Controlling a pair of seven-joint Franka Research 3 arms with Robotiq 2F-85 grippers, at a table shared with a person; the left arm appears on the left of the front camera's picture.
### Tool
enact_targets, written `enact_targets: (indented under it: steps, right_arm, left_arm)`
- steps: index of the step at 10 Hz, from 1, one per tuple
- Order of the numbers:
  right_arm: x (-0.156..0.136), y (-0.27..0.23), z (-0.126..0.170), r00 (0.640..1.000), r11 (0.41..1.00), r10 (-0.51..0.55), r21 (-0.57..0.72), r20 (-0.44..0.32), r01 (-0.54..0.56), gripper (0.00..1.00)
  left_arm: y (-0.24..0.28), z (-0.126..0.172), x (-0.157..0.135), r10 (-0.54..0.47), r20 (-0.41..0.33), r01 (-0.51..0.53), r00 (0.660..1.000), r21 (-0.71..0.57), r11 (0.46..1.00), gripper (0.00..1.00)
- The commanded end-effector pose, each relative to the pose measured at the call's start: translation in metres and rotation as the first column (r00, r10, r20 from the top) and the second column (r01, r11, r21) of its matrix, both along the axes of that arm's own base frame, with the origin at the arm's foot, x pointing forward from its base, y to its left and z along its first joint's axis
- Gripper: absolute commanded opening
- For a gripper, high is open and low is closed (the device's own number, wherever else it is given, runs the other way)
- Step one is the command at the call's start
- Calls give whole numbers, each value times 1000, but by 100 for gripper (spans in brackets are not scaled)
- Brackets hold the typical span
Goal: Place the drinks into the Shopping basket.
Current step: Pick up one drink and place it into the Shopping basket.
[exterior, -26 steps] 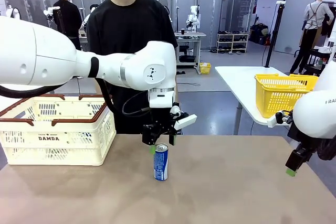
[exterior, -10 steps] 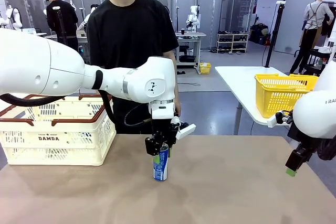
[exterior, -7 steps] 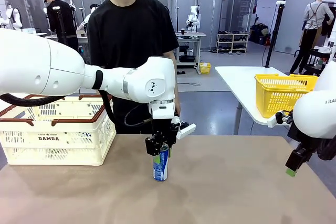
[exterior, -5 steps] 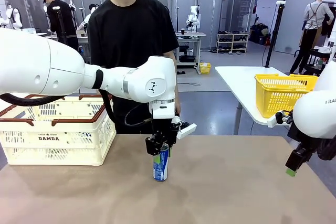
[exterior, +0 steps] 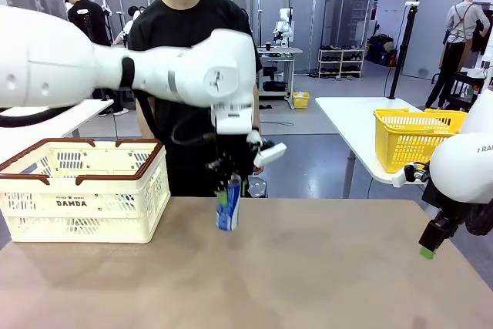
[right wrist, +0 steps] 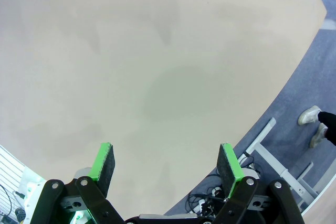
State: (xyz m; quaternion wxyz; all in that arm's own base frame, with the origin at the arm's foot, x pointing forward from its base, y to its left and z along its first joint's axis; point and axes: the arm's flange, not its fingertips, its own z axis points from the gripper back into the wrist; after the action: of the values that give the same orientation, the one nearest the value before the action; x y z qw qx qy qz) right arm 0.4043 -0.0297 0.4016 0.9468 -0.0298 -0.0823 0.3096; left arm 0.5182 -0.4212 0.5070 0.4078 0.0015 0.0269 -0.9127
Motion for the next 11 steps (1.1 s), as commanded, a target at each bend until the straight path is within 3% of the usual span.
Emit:
enact_targets:
  steps: [1, 3, 5, 11]
  right_arm:
    - [0, -1, 1, 1000, 1000, -4, -2, 1, 4, 98]
    - [0, -1, 1, 1000, 1000, -4, -2, 1, 4, 98]
    - [0, -1, 1, 1000, 1000, -4, -2, 1, 4, 98]
    - [0, -1, 1, 1000, 1000, -4, -2, 1, 4, 98]
  left_arm:
    - [-2, 54, -7, 9, 80, -13, 997, 47, 999, 25]
    - [7, 102, -16, 8, 136, -10, 991, 15, 1000, 25]
    - [14, 127, -23, 3, 160, 4, 987, -43, 999, 25]
    - [16, 131, -26, 6, 172, 0, 985, -33, 999, 25]
